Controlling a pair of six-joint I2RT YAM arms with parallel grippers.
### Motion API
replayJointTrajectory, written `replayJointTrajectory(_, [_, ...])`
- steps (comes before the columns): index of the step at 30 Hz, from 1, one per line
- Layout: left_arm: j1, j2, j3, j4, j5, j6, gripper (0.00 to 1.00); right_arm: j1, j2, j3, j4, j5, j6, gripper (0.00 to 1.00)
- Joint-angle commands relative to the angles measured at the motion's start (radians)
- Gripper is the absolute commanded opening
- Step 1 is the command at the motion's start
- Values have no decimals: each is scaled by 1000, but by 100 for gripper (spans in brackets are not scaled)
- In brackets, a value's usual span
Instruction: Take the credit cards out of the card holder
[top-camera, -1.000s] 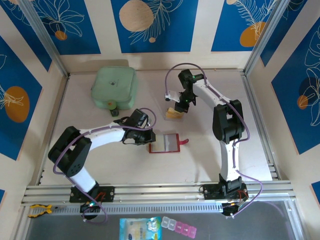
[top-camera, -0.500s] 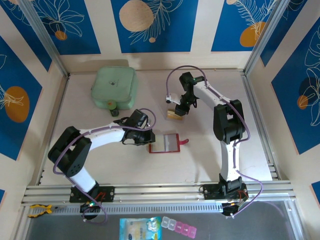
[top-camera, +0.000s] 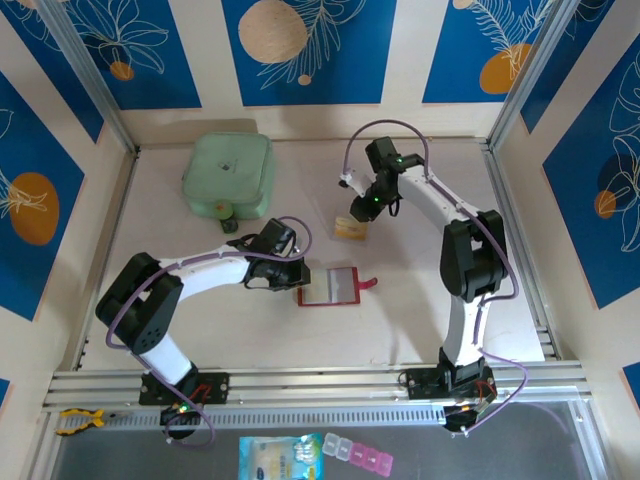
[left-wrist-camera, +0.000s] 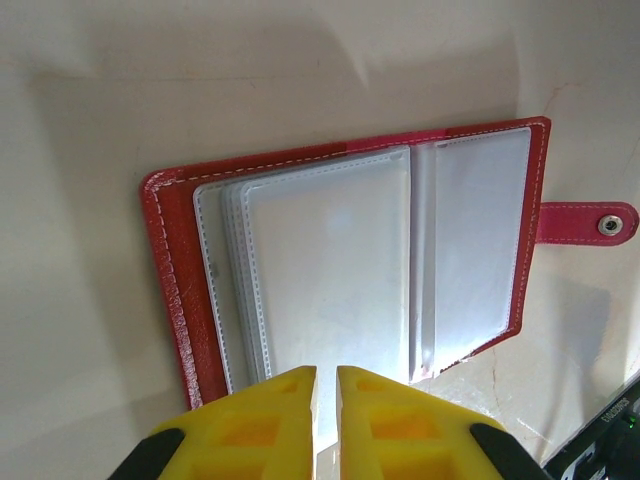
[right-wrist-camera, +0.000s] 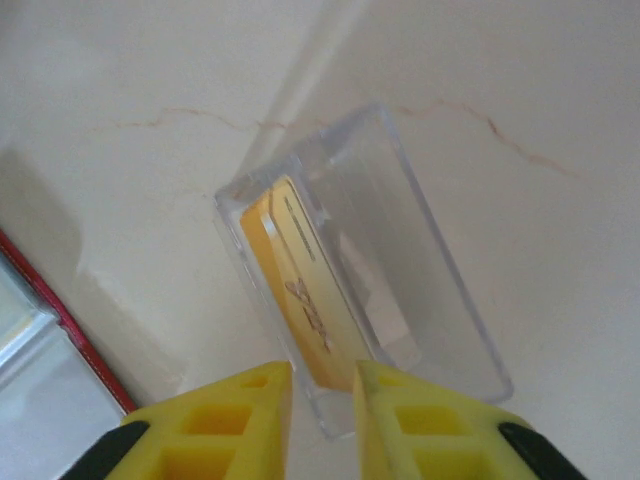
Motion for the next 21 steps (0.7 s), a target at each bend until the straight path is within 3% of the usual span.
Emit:
replayJointTrajectory(1, [8,-3,-6,-5,1,26,14,-19,-64,-71,46,62,207,28])
replayJointTrajectory(9, [8,4,-9,7,8,28,14,-72,-98,-187,165,25,398,36])
replayJointTrajectory(21, [9,0,-15,13,8,23,14,-114,-29,-153,235,-95,516,36])
